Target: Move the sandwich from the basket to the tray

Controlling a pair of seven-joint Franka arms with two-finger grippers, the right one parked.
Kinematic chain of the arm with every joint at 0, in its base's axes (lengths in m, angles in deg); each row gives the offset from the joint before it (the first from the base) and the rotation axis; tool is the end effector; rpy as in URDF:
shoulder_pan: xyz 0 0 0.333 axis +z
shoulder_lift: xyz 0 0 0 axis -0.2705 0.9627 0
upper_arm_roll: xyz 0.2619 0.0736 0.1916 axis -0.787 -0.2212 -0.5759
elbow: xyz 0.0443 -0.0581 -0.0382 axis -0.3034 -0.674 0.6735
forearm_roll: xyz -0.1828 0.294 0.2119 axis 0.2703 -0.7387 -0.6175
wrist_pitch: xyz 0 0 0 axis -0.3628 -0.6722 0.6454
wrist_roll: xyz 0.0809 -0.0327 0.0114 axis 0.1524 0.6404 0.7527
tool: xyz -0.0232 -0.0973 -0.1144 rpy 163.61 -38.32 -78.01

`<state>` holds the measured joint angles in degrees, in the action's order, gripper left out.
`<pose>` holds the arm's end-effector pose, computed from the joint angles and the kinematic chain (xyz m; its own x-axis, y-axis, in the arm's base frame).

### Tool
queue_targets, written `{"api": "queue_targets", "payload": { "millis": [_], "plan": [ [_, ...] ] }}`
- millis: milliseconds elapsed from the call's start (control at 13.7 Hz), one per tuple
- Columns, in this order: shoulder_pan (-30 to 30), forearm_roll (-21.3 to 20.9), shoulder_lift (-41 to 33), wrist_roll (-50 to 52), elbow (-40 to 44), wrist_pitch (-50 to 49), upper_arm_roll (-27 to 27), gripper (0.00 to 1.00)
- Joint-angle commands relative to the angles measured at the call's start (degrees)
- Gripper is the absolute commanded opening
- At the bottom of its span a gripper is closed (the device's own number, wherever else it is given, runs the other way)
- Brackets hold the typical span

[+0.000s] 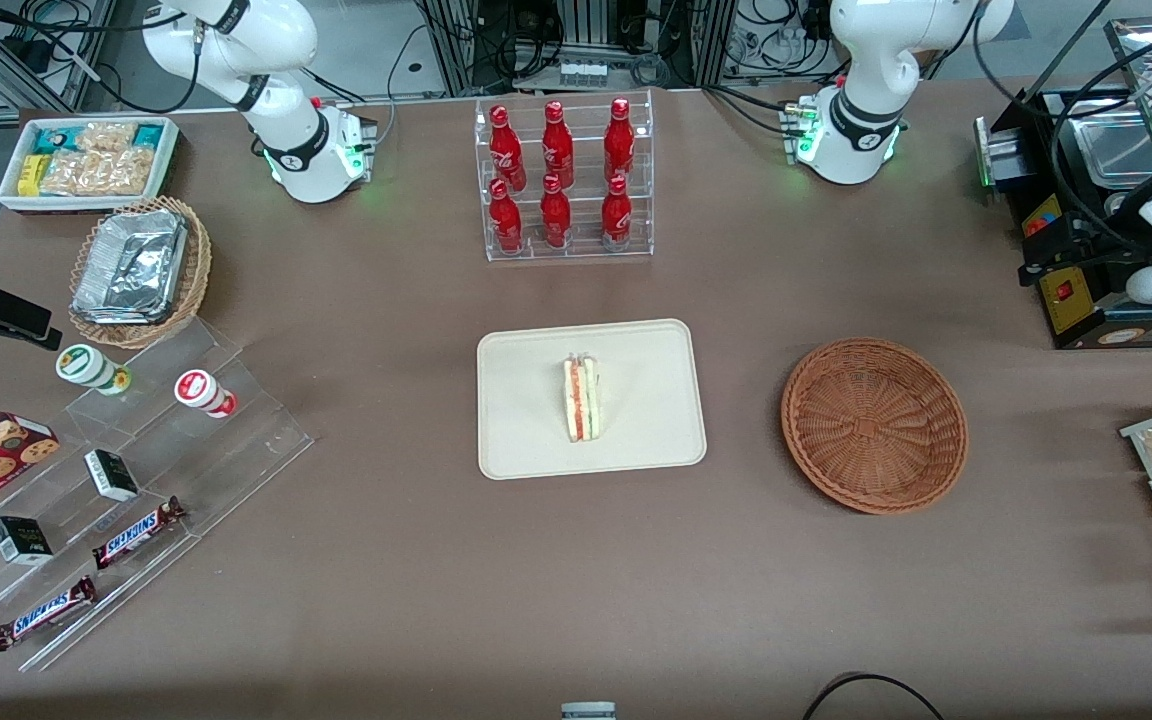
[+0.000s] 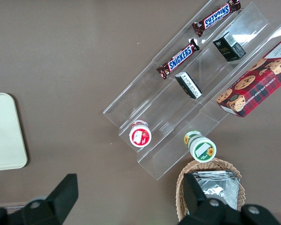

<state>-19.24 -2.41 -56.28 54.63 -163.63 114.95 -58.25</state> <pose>0.5558 -0.0108 0.5961 0.9957 -0.0896 -0.0215 -0.0890 -0.9957 0.0267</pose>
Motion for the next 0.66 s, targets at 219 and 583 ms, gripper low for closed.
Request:
{"api": "queue_targets", "payload": {
  "millis": [219,583],
  "plan": [
    [1.69,-2.15,2.14,3.47,2.43,2.99,3.30,1.00],
    [3.01,-1.71,1.53,2.50,2.35,2.20,3.91,1.00]
  ]
}}
